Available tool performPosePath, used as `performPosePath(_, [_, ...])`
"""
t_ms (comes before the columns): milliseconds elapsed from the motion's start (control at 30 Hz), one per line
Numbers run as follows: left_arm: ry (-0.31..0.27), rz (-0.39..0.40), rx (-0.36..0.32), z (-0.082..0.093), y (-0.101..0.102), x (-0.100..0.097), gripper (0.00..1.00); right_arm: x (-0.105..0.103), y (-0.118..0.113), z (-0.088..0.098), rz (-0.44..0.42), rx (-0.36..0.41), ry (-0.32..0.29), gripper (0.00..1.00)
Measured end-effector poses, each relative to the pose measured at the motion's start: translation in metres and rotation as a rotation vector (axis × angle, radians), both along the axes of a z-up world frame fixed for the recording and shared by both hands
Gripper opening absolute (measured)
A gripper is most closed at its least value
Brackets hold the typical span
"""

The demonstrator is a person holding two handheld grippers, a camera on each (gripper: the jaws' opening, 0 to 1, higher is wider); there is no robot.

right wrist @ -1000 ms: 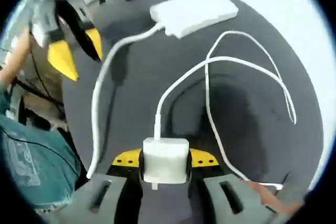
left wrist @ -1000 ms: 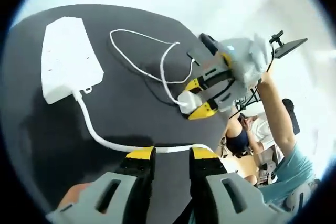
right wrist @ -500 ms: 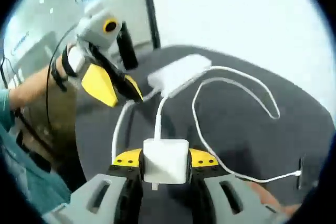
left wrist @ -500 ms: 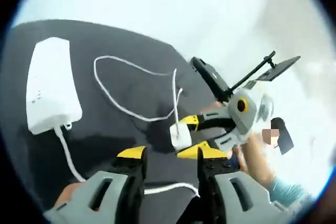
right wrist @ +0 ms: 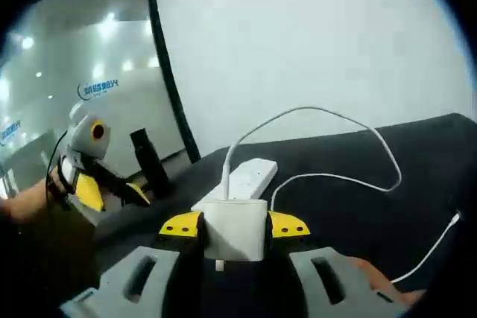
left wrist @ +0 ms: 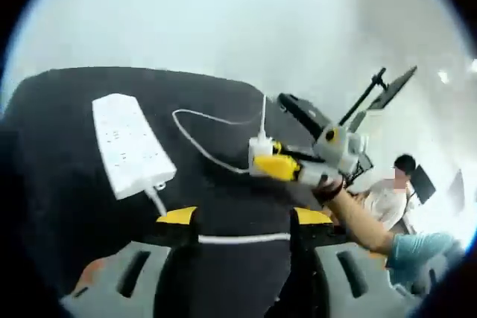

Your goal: Connect the charging cable to the phone, plug the charger into the socket, and turn on the power strip switch to charge the phone.

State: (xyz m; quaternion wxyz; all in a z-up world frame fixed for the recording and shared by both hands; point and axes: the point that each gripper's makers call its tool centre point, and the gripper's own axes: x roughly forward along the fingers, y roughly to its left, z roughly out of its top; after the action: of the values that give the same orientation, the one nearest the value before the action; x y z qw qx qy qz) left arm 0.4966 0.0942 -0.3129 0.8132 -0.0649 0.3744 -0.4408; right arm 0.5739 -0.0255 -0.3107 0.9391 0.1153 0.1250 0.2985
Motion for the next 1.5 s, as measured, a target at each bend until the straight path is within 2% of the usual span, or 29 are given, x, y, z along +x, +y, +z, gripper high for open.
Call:
performPosePath(133, [-0.012, -0.052, 0.042, -0.01, 0.021, -0.009, 0.73, 0.008, 0.018, 0.002, -0.013, 0.004, -0.018, 0.3])
performPosePath(233, [-0.04, -0.099, 0.111, -0.018, 0.035, -0.012, 0.81, 0.014, 0.033, 0.008, -0.061, 0.031, -0.054, 0.3])
performPosePath(300, [-0.083, -0.135, 0.184, -0.026, 0.046, -0.015, 0.84, 0.03, 0.035, 0.015, -0.111, 0.067, -0.077, 0.3])
performPosePath(367, [-0.127, -0.197, 0.237, -0.032, 0.053, -0.019, 0.89, 0.033, 0.042, 0.022, -0.151, 0.099, -0.101, 0.3])
performPosePath(467, [-0.133, -0.264, 0.257, -0.038, 0.061, -0.028, 0.94, 0.047, 0.046, 0.026, -0.211, 0.146, -0.11, 0.3])
performPosePath(600, [-0.119, -0.297, 0.251, -0.042, 0.071, -0.028, 0.96, 0.057, 0.054, 0.023, -0.268, 0.212, -0.102, 0.29])
performPosePath(633, [-0.117, -0.304, 0.243, -0.042, 0.073, -0.028, 0.96, 0.059, 0.056, 0.021, -0.276, 0.209, -0.108, 0.16])
performPosePath(667, [-0.118, -0.308, 0.24, -0.042, 0.074, -0.027, 0.96, 0.064, 0.036, 0.026, -0.387, 0.235, -0.148, 0.02])
performPosePath(700, [-0.124, -0.306, 0.245, -0.042, 0.076, -0.024, 0.96, 0.062, 0.041, 0.026, -0.361, 0.281, -0.128, 0.0])
performPosePath(733, [-0.132, -0.305, 0.248, -0.043, 0.077, -0.022, 0.96, 0.067, 0.05, 0.016, -0.337, 0.261, -0.071, 0.0])
performPosePath(767, [-0.139, -0.306, 0.248, -0.043, 0.078, -0.021, 0.96, 0.071, 0.046, 0.003, -0.378, 0.176, -0.037, 0.0])
performPosePath(800, [-0.139, -0.311, 0.247, -0.044, 0.079, -0.02, 0.96, 0.074, 0.045, 0.0, -0.386, 0.147, -0.055, 0.0])
performPosePath(833, [-0.139, -0.314, 0.244, -0.044, 0.079, -0.02, 0.96, 0.079, 0.05, -0.001, -0.347, 0.159, -0.055, 0.0])
performPosePath(900, [-0.151, -0.324, 0.225, -0.045, 0.078, -0.023, 0.95, 0.075, 0.039, -0.014, -0.331, 0.074, 0.026, 0.0])
performPosePath(933, [-0.147, -0.333, 0.217, -0.047, 0.078, -0.024, 0.95, 0.071, 0.044, -0.018, -0.254, 0.065, 0.074, 0.01])
performPosePath(967, [-0.139, -0.341, 0.222, -0.05, 0.078, -0.025, 0.94, 0.066, 0.05, -0.014, -0.163, 0.116, 0.131, 0.05])
performPosePath(1000, [-0.137, -0.346, 0.236, -0.053, 0.08, -0.025, 0.93, 0.067, 0.05, -0.008, -0.111, 0.126, 0.117, 0.16])
performPosePath(1033, [-0.143, -0.349, 0.24, -0.055, 0.08, -0.025, 0.92, 0.058, 0.056, -0.002, 0.034, 0.07, 0.075, 0.25])
performPosePath(1067, [-0.148, -0.353, 0.239, -0.055, 0.08, -0.025, 0.91, 0.039, 0.06, -0.004, 0.115, 0.029, 0.082, 0.32])
performPosePath(1100, [-0.147, -0.36, 0.233, -0.056, 0.08, -0.025, 0.91, 0.038, 0.05, -0.005, 0.121, 0.001, 0.09, 0.39])
performPosePath(1133, [-0.144, -0.363, 0.228, -0.057, 0.08, -0.025, 0.91, 0.034, 0.048, -0.007, 0.17, -0.013, 0.101, 0.4])
performPosePath(1167, [-0.143, -0.36, 0.217, -0.057, 0.08, -0.023, 0.91, 0.023, 0.051, -0.01, 0.27, -0.026, 0.09, 0.39])
performPosePath(1200, [-0.142, -0.35, 0.21, -0.057, 0.08, -0.021, 0.89, 0.019, 0.051, -0.014, 0.346, 0.038, 0.128, 0.4])
performPosePath(1233, [-0.138, -0.338, 0.203, -0.057, 0.08, -0.02, 0.88, 0.02, 0.049, -0.016, 0.359, 0.047, 0.133, 0.4])
performPosePath(1267, [-0.136, -0.338, 0.203, -0.057, 0.079, -0.02, 0.87, 0.009, 0.051, -0.029, 0.445, 0.042, 0.196, 0.39])
performPosePath(1300, [-0.135, -0.341, 0.204, -0.057, 0.08, -0.021, 0.87, 0.008, 0.052, -0.035, 0.487, 0.032, 0.194, 0.4])
performPosePath(1367, [-0.129, -0.34, 0.206, -0.058, 0.08, -0.022, 0.87, 0.006, 0.059, -0.049, 0.553, -0.01, 0.154, 0.43])
performPosePath(1433, [-0.127, -0.336, 0.209, -0.058, 0.08, -0.022, 0.87, 0.013, 0.064, -0.062, 0.553, -0.017, 0.194, 0.46])
performPosePath(1500, [-0.116, -0.335, 0.21, -0.058, 0.08, -0.024, 0.86, 0.023, 0.062, -0.069, 0.589, -0.017, 0.199, 0.43])
